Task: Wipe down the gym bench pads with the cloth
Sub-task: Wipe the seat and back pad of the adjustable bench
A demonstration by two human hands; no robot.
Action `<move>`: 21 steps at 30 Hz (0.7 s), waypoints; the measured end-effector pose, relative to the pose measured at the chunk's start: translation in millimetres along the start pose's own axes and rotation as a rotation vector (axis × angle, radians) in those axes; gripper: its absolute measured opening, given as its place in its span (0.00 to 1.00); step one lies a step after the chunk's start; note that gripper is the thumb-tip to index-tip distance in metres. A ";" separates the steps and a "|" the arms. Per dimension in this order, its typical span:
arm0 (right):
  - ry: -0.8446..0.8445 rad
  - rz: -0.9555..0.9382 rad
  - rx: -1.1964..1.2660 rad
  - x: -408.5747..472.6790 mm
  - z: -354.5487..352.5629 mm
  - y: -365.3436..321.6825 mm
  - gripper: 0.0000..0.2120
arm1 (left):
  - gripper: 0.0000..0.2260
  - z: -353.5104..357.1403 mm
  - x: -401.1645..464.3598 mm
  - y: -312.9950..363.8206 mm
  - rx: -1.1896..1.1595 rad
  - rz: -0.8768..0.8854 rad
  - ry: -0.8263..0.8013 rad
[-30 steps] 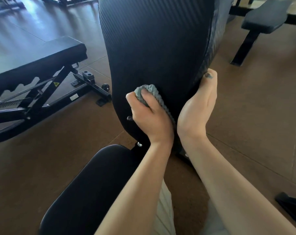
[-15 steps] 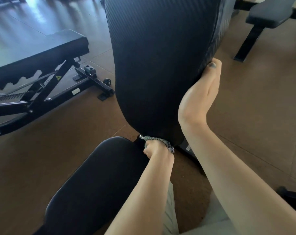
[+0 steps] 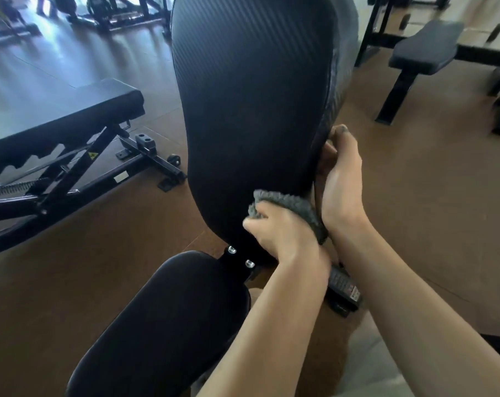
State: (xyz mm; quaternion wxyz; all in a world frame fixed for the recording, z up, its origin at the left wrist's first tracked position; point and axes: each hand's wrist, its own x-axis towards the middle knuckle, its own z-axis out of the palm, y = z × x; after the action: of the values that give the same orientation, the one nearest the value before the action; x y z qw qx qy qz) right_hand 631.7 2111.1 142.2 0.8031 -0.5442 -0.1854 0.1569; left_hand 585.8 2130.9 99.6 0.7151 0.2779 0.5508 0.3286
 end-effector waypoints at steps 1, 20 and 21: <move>-0.004 0.047 0.017 -2.5 -2.7 -5.3 0.18 | 0.07 4.1 -14.3 10.5 -0.020 0.098 -0.018; 0.113 -0.034 -0.124 -8.5 6.5 4.5 0.24 | 0.11 -27.4 43.9 -34.1 0.443 1.165 0.034; 0.118 -0.067 -0.154 -10.0 6.9 5.9 0.20 | 0.09 -25.8 40.6 -30.0 0.433 1.159 0.014</move>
State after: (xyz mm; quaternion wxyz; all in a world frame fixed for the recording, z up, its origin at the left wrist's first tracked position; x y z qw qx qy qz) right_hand 619.3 2114.2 137.8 0.7733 -0.6060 -0.1671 0.0829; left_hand 572.8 2144.4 46.1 0.3442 0.6685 0.3691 0.5463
